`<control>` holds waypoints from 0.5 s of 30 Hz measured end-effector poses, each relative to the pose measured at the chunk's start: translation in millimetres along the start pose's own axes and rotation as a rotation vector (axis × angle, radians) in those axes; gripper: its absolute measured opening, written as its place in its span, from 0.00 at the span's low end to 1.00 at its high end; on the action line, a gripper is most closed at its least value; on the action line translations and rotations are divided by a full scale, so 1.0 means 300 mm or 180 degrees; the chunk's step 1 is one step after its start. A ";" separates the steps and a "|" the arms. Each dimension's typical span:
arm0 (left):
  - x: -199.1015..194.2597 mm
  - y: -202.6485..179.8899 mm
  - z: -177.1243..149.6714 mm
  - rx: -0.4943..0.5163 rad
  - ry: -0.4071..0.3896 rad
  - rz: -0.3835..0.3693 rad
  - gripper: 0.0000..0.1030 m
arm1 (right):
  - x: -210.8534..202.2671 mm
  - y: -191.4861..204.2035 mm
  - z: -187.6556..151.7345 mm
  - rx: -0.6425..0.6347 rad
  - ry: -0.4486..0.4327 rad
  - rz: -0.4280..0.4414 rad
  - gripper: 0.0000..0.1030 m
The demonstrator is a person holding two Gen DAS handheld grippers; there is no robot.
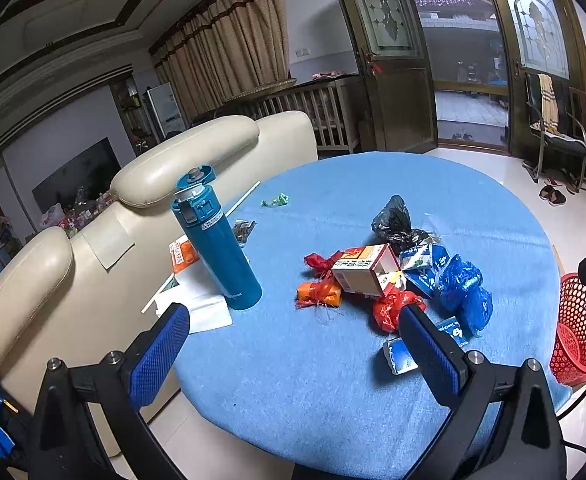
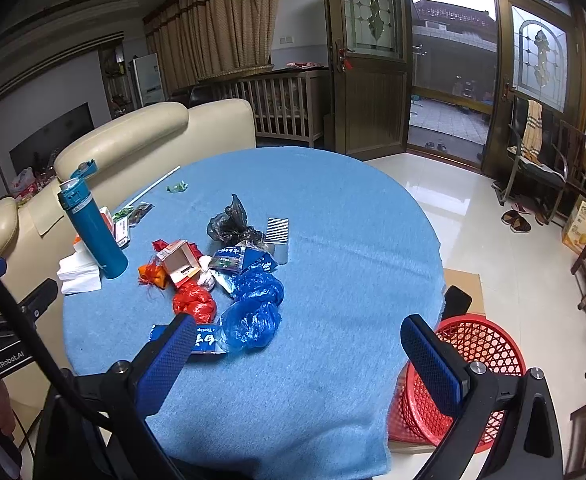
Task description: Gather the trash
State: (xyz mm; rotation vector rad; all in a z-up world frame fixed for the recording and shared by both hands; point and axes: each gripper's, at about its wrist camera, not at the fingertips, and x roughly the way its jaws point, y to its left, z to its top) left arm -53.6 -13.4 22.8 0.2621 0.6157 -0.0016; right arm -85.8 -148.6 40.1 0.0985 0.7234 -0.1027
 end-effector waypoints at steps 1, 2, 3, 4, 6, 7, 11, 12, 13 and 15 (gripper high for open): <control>0.001 -0.001 0.000 0.0004 0.0003 -0.0002 1.00 | 0.002 -0.001 0.000 0.0005 0.0003 0.0001 1.00; 0.002 -0.002 0.000 0.0006 0.0007 -0.0005 1.00 | 0.006 -0.002 -0.001 0.0009 0.0005 0.0002 1.00; 0.002 -0.002 0.000 0.0010 0.0013 -0.0005 1.00 | 0.005 0.000 0.000 0.0012 0.0021 0.0001 1.00; 0.003 -0.003 0.000 0.0013 0.0017 -0.0004 1.00 | 0.004 0.000 0.000 0.0013 0.0034 -0.0002 1.00; 0.003 -0.004 -0.001 0.0018 0.0019 -0.0005 1.00 | 0.005 -0.001 0.000 0.0015 0.0018 0.0001 1.00; 0.004 -0.007 -0.001 0.0019 0.0019 -0.0007 1.00 | 0.005 -0.002 0.000 0.0020 0.0022 0.0004 1.00; 0.006 -0.010 -0.003 0.0025 0.0028 -0.0009 1.00 | 0.009 -0.004 -0.002 0.0026 0.0026 -0.0004 1.00; 0.006 -0.011 -0.004 0.0026 0.0033 -0.0013 1.00 | 0.010 -0.004 -0.003 0.0013 0.0007 -0.0020 1.00; 0.007 -0.012 -0.005 0.0028 0.0036 -0.0016 1.00 | 0.011 -0.005 -0.005 0.0001 -0.0014 -0.0033 1.00; 0.007 -0.013 -0.006 0.0033 0.0040 -0.0015 1.00 | 0.014 -0.009 -0.007 0.0015 -0.0044 -0.0026 1.00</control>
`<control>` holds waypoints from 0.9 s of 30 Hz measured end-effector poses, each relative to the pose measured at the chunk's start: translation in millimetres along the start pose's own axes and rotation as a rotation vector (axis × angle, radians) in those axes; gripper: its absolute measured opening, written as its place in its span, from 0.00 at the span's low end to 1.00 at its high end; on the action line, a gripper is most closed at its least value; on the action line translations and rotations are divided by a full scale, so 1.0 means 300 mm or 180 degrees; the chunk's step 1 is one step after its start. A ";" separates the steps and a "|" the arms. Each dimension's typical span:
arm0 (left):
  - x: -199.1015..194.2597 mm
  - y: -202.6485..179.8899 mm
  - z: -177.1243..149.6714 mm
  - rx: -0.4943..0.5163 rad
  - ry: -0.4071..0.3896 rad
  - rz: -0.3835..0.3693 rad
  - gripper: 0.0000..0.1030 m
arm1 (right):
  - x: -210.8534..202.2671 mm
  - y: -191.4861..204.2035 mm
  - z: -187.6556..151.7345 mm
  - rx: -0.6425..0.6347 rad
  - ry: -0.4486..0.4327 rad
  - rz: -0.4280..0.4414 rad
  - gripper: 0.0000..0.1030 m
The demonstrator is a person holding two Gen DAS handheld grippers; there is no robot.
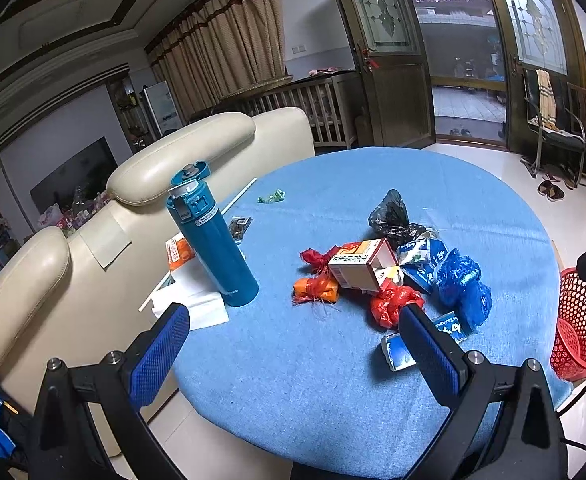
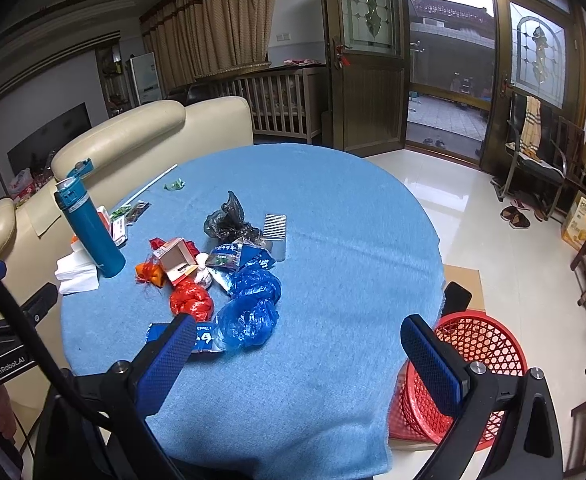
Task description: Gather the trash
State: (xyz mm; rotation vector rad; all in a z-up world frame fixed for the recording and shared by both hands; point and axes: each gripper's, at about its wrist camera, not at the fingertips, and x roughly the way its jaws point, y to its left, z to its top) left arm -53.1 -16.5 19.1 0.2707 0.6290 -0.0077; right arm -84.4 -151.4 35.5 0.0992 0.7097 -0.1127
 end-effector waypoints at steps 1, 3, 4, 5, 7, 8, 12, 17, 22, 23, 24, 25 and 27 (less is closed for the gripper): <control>0.000 0.000 0.000 0.0002 0.0004 -0.0002 1.00 | 0.001 -0.002 0.000 0.0001 -0.0004 -0.0003 1.00; 0.003 0.001 -0.001 0.0001 0.0012 -0.0009 1.00 | 0.004 -0.004 0.000 0.0035 0.0001 0.0018 1.00; 0.005 0.000 -0.002 0.0001 0.0017 -0.0010 1.00 | 0.004 -0.003 0.003 0.0058 0.0093 0.0031 1.00; 0.006 -0.002 -0.002 0.0003 0.0018 -0.0011 1.00 | 0.006 -0.002 0.002 0.0066 0.0110 0.0037 1.00; 0.009 -0.003 -0.002 0.0006 0.0027 -0.0018 1.00 | 0.010 0.000 0.002 0.0071 0.0128 0.0038 1.00; 0.010 -0.004 -0.003 0.0008 0.0029 -0.0021 1.00 | 0.012 0.000 0.002 0.0072 0.0132 0.0038 1.00; 0.022 -0.006 -0.004 0.0007 0.0047 -0.0037 1.00 | 0.017 0.001 0.006 0.0087 0.0149 0.0033 1.00; 0.047 -0.003 -0.006 -0.0008 0.0095 -0.0120 1.00 | 0.034 -0.004 0.012 0.0126 0.0089 0.0058 1.00; 0.135 0.000 -0.038 -0.0042 0.0321 -0.0478 1.00 | 0.142 -0.018 0.032 0.0135 0.0218 0.0192 1.00; 0.159 -0.003 -0.048 -0.0036 0.0382 -0.0559 1.00 | 0.175 -0.020 0.036 0.0138 0.0291 0.0251 1.00; 0.188 -0.006 -0.060 -0.0021 0.0449 -0.0655 1.00 | 0.221 -0.020 0.042 0.0147 0.0360 0.0370 0.99; 0.210 -0.009 -0.068 -0.0008 0.0500 -0.0740 1.00 | 0.267 -0.017 0.048 0.0148 0.0421 0.0440 0.98; 0.250 -0.015 -0.083 0.0008 0.0603 -0.0936 1.00 | 0.356 -0.002 0.058 0.0107 0.0554 0.0529 0.86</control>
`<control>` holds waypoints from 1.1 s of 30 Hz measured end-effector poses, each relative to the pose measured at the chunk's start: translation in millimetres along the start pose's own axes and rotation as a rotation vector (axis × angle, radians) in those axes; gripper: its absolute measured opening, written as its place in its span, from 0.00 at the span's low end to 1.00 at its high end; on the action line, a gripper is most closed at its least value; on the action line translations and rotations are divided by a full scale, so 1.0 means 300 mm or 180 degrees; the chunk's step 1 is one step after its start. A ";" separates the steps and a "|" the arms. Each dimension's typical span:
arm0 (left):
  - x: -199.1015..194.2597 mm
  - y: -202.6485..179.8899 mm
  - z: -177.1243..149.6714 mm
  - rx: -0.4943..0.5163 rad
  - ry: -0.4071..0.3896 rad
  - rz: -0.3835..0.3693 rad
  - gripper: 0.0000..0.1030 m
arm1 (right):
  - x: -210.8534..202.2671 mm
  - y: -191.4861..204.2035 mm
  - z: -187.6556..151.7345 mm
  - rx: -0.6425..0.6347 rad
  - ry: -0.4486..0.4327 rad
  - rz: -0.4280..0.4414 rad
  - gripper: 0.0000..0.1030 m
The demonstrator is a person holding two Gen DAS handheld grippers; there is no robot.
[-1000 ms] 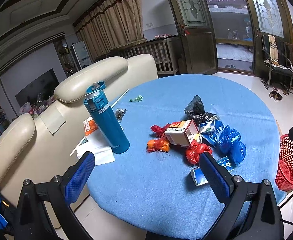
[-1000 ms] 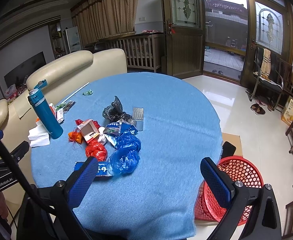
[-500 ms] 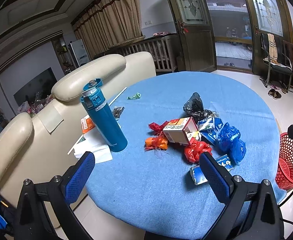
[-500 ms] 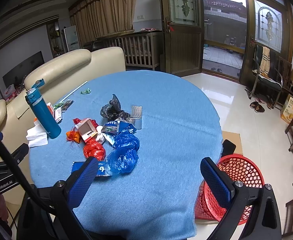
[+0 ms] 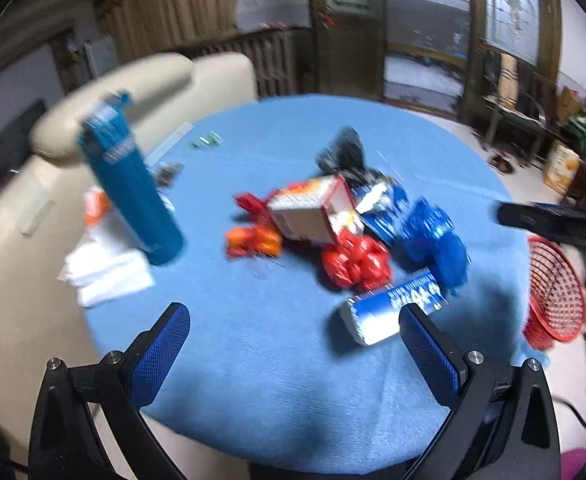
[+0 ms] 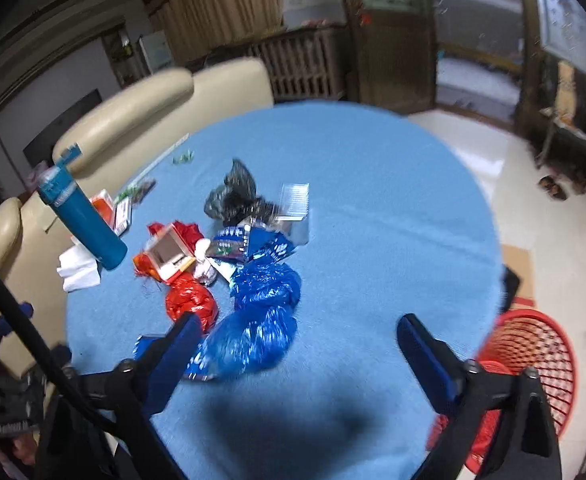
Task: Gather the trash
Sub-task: 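Grasp the blue plastic bag with the right tool while the left tool grasps the blue toothpaste box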
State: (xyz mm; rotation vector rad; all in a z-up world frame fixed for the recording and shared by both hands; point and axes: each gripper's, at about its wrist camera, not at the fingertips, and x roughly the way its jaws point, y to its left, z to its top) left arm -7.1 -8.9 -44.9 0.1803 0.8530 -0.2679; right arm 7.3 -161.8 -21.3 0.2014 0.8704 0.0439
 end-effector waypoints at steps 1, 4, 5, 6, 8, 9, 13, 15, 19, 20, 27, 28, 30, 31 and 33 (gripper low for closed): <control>0.027 0.003 -0.003 0.0019 0.0059 -0.0113 1.00 | 0.044 0.002 0.013 0.0007 0.0082 0.0101 0.84; 0.072 0.009 -0.009 0.0045 0.0149 -0.0306 1.00 | 0.191 -0.004 0.052 0.0128 0.0366 0.0395 0.82; 0.081 0.009 -0.008 0.0056 0.0159 -0.0359 1.00 | 0.238 -0.003 0.063 0.0194 0.0431 0.0483 0.81; 0.092 0.008 -0.007 0.0077 0.0175 -0.0430 1.00 | 0.273 -0.002 0.067 0.0242 0.0503 0.0532 0.78; 0.111 -0.004 -0.004 0.0160 0.0179 -0.0539 1.00 | 0.343 0.002 0.061 0.0301 0.0701 0.0620 0.65; 0.123 -0.009 -0.002 0.0207 0.0186 -0.0594 1.00 | 0.372 -0.009 0.046 0.0323 0.0859 0.0605 0.57; 0.168 -0.045 0.006 0.0345 0.0265 -0.0778 1.00 | 0.411 -0.042 0.018 0.0490 0.1007 0.0719 0.48; 0.184 -0.082 0.011 0.0468 0.0247 -0.0860 1.00 | 0.384 -0.054 0.012 0.0457 0.0920 0.0624 0.48; 0.203 -0.142 0.018 0.0758 0.0126 -0.0847 1.00 | 0.304 -0.132 -0.013 0.0564 0.0857 0.0616 0.48; 0.211 -0.155 0.019 0.0834 0.0115 -0.0826 1.00 | 0.288 -0.153 -0.020 0.0598 0.0846 0.0608 0.48; 0.291 -0.215 -0.011 0.1281 0.0251 -0.0833 1.00 | 0.130 -0.308 -0.101 0.0957 0.0721 0.0685 0.48; 0.301 -0.215 -0.013 0.1292 0.0276 -0.0829 0.99 | 0.106 -0.331 -0.112 0.0997 0.0698 0.0681 0.48; 0.316 -0.210 -0.019 0.1266 0.0379 -0.0878 0.73 | 0.065 -0.366 -0.134 0.1094 0.0643 0.0687 0.48; 0.322 -0.206 -0.021 0.1237 0.0447 -0.0900 0.65 | 0.042 -0.388 -0.143 0.1149 0.0610 0.0697 0.48; 0.331 -0.207 -0.025 0.1224 0.0479 -0.0869 0.55 | 0.009 -0.418 -0.155 0.1219 0.0534 0.0683 0.48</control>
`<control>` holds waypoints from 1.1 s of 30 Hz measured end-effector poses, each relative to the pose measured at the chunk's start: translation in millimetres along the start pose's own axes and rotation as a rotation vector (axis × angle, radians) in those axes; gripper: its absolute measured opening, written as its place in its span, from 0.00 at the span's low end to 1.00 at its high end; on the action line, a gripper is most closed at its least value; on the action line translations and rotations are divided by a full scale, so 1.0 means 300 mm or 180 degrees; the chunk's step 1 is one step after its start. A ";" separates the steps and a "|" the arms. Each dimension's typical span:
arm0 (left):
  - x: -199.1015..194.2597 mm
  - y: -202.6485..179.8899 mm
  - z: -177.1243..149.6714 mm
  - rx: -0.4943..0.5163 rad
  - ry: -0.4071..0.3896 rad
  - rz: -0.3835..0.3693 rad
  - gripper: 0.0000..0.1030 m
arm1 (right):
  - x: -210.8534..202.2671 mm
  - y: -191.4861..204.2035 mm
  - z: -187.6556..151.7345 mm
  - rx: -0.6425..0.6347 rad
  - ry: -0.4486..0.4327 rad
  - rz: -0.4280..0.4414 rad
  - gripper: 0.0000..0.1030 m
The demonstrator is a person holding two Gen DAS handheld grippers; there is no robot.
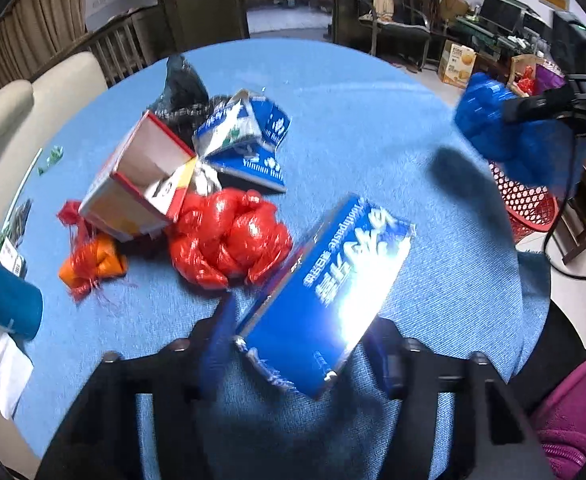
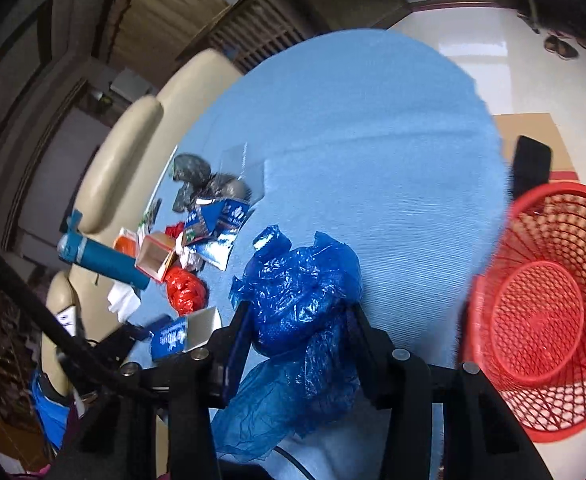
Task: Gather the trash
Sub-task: 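Grasp the blue plastic bag with the right tool while the left tool grasps the blue toothpaste box, then carry the bag and box over the red basket and open both tools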
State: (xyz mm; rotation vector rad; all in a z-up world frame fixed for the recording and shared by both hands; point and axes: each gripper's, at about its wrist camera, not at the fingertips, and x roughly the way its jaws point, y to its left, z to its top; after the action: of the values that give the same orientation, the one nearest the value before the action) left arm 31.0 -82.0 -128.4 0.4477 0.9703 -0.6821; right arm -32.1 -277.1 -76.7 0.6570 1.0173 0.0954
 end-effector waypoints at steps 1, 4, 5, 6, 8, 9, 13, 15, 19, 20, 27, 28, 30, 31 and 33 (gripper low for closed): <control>-0.005 -0.005 -0.005 0.0006 -0.0020 0.0016 0.55 | -0.019 -0.013 -0.004 0.0021 -0.0043 -0.0014 0.48; -0.034 -0.017 -0.005 -0.0026 -0.0071 -0.0018 0.48 | -0.075 -0.052 -0.018 0.0073 -0.0163 -0.0081 0.48; -0.046 -0.024 -0.002 -0.0030 -0.0093 -0.0033 0.47 | -0.092 -0.064 -0.023 0.0087 -0.0201 -0.0102 0.48; -0.059 -0.038 0.004 -0.0011 -0.0112 -0.0037 0.46 | -0.113 -0.082 -0.026 0.0107 -0.0244 -0.0113 0.48; -0.078 -0.072 0.029 0.0068 -0.0152 -0.0050 0.45 | -0.151 -0.114 -0.033 0.0137 -0.0318 -0.0146 0.48; -0.095 -0.103 0.049 0.0136 -0.0188 -0.0071 0.45 | -0.174 -0.133 -0.035 0.0159 -0.0378 -0.0179 0.48; -0.134 -0.210 0.129 0.0324 -0.0299 -0.0260 0.45 | -0.257 -0.231 -0.043 0.0328 -0.0587 -0.0225 0.48; -0.135 -0.282 0.179 0.0417 -0.0326 -0.0365 0.45 | -0.302 -0.278 -0.053 0.0397 -0.0701 -0.0325 0.48; -0.103 -0.457 0.287 0.0618 -0.0312 -0.0542 0.45 | -0.381 -0.392 -0.075 0.0577 -0.0861 -0.0425 0.48; -0.086 -0.495 0.317 0.0658 -0.0306 -0.0571 0.45 | -0.395 -0.417 -0.083 0.0626 -0.0891 -0.0452 0.48; 0.042 -0.733 0.467 0.0862 -0.0128 -0.0754 0.47 | -0.457 -0.578 -0.126 0.0950 -0.1001 -0.0494 0.50; 0.054 -0.748 0.476 0.0874 -0.0109 -0.0774 0.49 | -0.462 -0.593 -0.130 0.0980 -0.1003 -0.0504 0.50; 0.074 -0.784 0.490 0.0880 -0.0062 -0.0793 0.56 | -0.464 -0.616 -0.137 0.1045 -0.0982 -0.0493 0.55; 0.081 -0.791 0.494 0.0876 -0.0052 -0.0799 0.58 | -0.464 -0.626 -0.138 0.1069 -0.0962 -0.0494 0.56; 0.091 -0.795 0.490 0.0858 -0.0046 -0.0776 0.62 | -0.464 -0.637 -0.141 0.1102 -0.0947 -0.0489 0.67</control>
State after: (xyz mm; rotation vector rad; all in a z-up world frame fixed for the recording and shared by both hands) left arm -38.3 -352.0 -89.7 0.5649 0.9310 -1.0426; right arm -183.8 -462.7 -91.4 0.8752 0.7977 -0.3120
